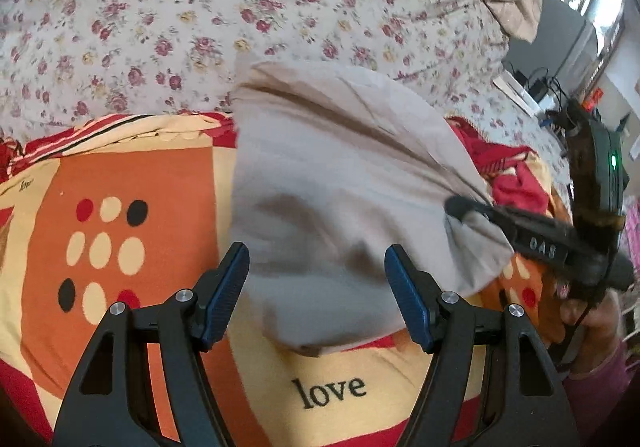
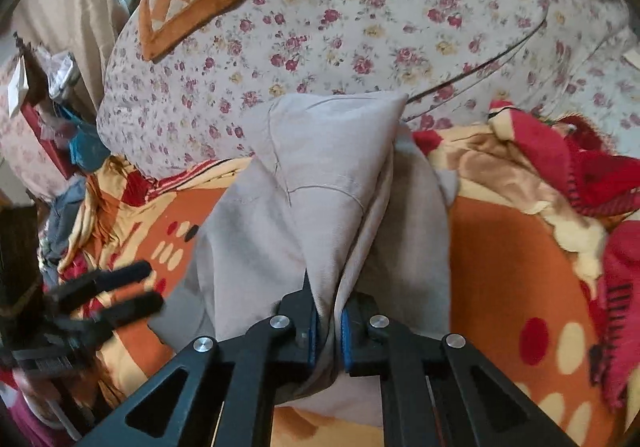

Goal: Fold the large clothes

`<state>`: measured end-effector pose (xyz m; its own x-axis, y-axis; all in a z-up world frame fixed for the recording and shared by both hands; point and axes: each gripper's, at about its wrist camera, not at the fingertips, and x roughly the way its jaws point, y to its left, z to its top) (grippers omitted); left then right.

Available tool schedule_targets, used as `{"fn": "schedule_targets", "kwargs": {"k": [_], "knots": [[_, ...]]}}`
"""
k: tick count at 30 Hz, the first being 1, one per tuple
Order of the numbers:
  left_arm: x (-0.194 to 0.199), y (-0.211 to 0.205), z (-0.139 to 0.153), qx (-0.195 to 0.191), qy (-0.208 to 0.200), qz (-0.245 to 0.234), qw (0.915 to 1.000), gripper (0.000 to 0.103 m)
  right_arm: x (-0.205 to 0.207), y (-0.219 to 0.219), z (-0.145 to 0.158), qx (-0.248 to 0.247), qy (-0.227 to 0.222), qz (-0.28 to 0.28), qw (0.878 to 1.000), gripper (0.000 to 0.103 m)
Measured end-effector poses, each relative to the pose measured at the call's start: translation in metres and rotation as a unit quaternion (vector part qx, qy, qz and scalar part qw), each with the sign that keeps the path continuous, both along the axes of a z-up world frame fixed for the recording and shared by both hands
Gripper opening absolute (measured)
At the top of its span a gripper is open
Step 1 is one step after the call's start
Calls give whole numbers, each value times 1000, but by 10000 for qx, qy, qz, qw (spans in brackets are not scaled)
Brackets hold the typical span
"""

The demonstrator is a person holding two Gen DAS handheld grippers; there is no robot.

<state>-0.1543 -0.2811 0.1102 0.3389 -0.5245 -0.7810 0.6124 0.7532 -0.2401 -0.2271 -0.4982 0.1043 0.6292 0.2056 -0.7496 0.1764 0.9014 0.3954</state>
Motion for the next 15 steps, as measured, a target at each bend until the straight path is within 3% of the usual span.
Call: {"fn": "schedule_targets", "kwargs": {"k": [4, 9, 12, 15], "knots": [[8, 1, -9, 50, 45, 178, 9998, 70, -8, -7, -7, -94, 73, -119, 9999, 7], [13, -9, -57, 564, 540, 104, 9969, 70, -8, -16, -28, -119, 319, -249, 9991, 7], [11, -4, -62, 415, 613, 218, 9970, 70, -11, -30, -40, 351, 338, -356, 9982, 8], [7, -3, -56, 496, 530, 204, 9972, 70, -20, -39, -34, 751, 298, -483, 9956, 20]]}}
